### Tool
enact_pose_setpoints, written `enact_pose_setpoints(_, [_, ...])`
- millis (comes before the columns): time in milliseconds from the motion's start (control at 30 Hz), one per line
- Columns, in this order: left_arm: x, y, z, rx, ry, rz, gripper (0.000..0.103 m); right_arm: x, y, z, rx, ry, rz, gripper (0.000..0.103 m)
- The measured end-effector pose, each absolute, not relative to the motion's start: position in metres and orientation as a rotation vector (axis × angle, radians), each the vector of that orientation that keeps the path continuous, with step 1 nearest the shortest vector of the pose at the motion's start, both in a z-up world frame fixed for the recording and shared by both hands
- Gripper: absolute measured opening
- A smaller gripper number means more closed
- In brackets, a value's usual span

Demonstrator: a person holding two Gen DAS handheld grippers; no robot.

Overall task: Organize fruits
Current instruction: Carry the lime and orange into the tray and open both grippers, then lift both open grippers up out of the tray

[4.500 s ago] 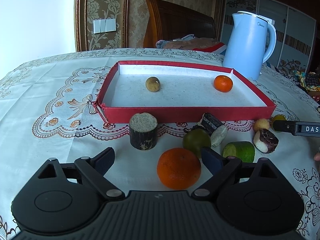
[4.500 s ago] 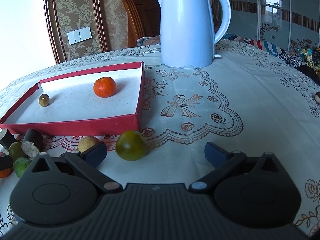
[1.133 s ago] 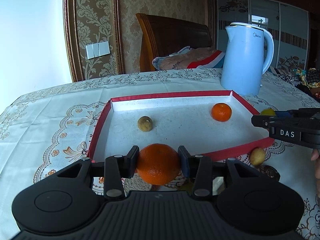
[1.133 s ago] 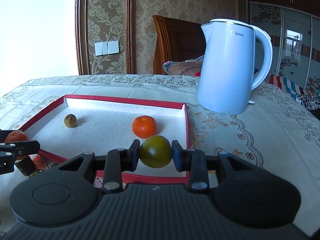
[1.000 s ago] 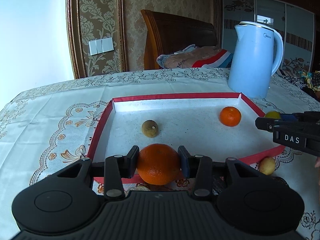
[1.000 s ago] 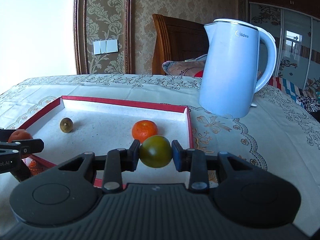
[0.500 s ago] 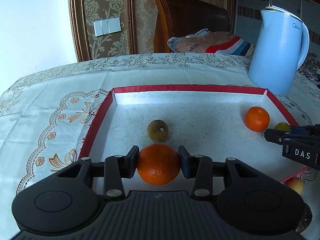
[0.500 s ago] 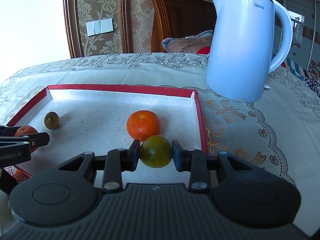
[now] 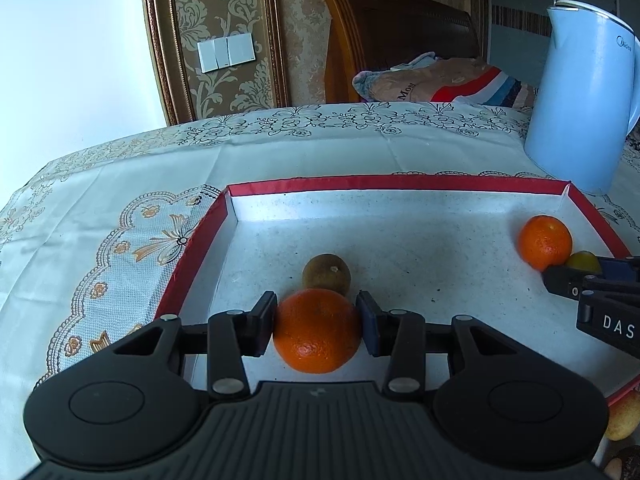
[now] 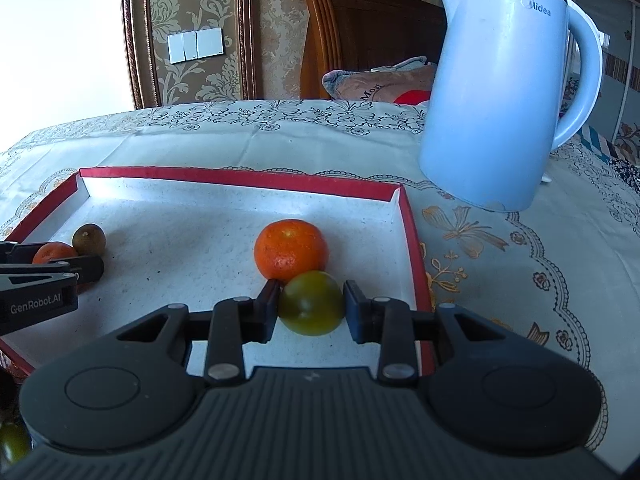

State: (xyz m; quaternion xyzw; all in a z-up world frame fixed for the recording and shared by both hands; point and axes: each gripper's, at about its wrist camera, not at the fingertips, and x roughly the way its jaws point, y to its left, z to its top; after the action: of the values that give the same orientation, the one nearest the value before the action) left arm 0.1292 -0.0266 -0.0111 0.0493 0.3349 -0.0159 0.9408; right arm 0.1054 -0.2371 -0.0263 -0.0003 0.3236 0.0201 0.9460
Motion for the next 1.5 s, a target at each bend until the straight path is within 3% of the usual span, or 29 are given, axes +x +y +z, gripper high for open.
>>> enact_pose_setpoints(133, [0.131,-0.026,-0.012,0.094,0.684,-0.028,0.050,0.105,-0.237,-0.027,-0.001,0.655,0.037,0.032])
enact_pose_setpoints(267, [0.129,-0.026,-0.011,0.092,0.673,-0.037,0.066,0.105,-0.238,-0.027,0.005,0.654,0.038,0.032])
enact_pose_setpoints(300, [0.128,-0.027,-0.010,0.099,0.666,-0.038,0.068,0.104,-0.237,-0.027,0.001,0.653,0.037,0.035])
enact_pose_setpoints(400, [0.127,-0.031,-0.011,0.121,0.656,-0.037,0.069,0.103,-0.237,-0.027,-0.004,0.645,0.024,0.062])
enact_pose_setpoints(467, [0.125,-0.032,-0.011,0.133,0.650,-0.042,0.069,0.101,-0.236,-0.026,-0.016,0.637,0.023,0.064])
enact_pose_setpoints(533, [0.125,-0.033,-0.011,0.139,0.644,-0.039,0.069,0.100,-0.236,-0.026,-0.014,0.631,0.022,0.076])
enact_pose_setpoints(767, [0.124,-0.031,-0.010,0.134,0.637,-0.036,0.069,0.098,-0.232,-0.027,-0.032,0.627,0.028,0.080])
enact_pose_setpoints(900, [0.122,-0.029,-0.010,0.128,0.630,-0.034,0.069,0.094,-0.233,-0.025,-0.022,0.608,0.026,0.092])
enact_pose_setpoints(1067, [0.116,-0.028,-0.008,0.127,0.612,-0.034,0.069,0.089,-0.236,-0.024,-0.008,0.591,0.034,0.096])
enact_pose_setpoints(1167, [0.110,-0.028,-0.007,0.132,0.594,-0.033,0.081,0.085,-0.236,-0.024,-0.004,0.580,0.044,0.100])
enact_pose_setpoints(1233, [0.104,-0.028,-0.006,0.139,0.568,-0.025,0.082,0.080,-0.235,-0.023,-0.006,0.566,0.049,0.103])
enact_pose_setpoints(1500, [0.096,-0.030,-0.005,0.163,0.548,-0.026,0.082,0.072,-0.234,-0.024,-0.014,0.550,0.052,0.103])
